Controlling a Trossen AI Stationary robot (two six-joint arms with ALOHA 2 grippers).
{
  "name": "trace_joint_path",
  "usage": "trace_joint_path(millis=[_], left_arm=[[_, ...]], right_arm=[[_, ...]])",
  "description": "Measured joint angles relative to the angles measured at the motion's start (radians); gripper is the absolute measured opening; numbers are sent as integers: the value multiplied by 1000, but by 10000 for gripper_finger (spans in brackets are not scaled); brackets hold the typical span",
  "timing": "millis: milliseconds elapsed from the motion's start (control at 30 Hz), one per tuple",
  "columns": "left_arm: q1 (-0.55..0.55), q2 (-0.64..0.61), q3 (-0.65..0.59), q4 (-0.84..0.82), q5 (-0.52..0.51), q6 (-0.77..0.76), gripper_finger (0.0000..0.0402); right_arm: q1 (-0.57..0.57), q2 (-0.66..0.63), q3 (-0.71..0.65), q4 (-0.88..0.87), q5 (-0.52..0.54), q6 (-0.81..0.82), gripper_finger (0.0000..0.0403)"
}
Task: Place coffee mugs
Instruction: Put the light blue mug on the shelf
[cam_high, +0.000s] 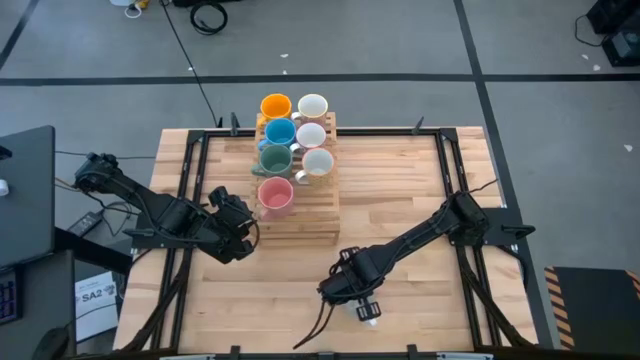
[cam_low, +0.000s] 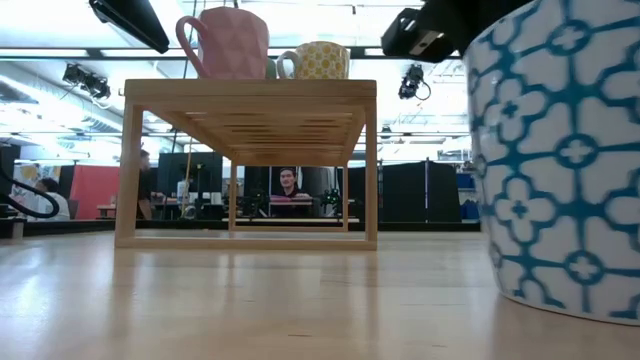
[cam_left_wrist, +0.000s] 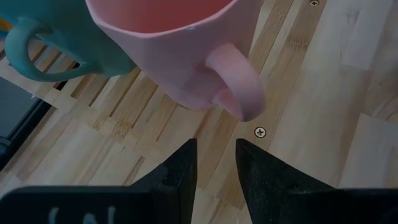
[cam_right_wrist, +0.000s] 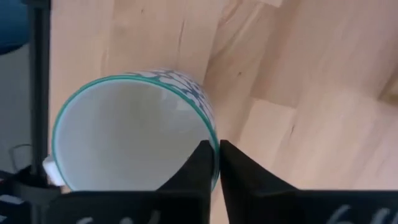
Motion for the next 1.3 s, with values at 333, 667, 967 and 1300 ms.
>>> trace_joint_path(millis=[333,667,967,1300], left_arm=[[0,0,0,0,0,0,117],[0,0,0,0,0,0,117],[0,0,0,0,0,0,117],[0,0,0,0,0,0,117]], right_arm=[[-11,-3,4,-14,1,228,17],[-71,-10,168,-114,11,407,16],[-166,-12,444,-320,-4,572,16],[-323,-97,478,-289,-29,686,16]])
